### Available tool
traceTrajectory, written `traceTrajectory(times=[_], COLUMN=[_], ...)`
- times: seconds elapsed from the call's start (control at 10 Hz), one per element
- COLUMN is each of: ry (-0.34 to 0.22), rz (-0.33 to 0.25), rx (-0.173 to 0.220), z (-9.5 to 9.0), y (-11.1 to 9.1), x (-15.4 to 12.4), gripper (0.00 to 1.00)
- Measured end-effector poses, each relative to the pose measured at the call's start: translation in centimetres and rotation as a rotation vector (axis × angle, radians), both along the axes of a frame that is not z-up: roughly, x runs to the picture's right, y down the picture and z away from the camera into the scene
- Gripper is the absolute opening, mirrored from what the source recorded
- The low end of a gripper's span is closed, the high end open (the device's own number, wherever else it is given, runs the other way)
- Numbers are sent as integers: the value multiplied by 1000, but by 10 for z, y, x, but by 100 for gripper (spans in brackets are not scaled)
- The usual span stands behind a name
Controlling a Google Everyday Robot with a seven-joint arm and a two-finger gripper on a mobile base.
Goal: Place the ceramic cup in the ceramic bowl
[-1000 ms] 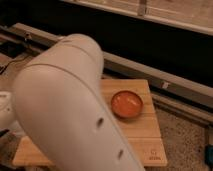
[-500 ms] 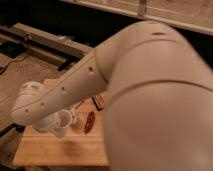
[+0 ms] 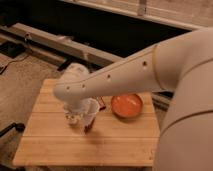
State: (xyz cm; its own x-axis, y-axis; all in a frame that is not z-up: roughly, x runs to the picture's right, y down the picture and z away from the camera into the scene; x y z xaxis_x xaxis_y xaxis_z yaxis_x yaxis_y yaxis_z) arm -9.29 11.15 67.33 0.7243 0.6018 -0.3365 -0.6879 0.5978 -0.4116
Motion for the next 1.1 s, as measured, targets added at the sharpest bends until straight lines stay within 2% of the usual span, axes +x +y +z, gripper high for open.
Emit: traceTrajectory(times=[0.1,0.3,0.7,0.9,1.1], ry=[20,92,226,286,355], rz=[35,138,286,336,356], rx=[1,17,44,64,81], z=[7,31,78,96,121], y=[-12,-50,-100,-113,-110], x=[15,61,123,145,162], gripper=[0,0,0,0,0])
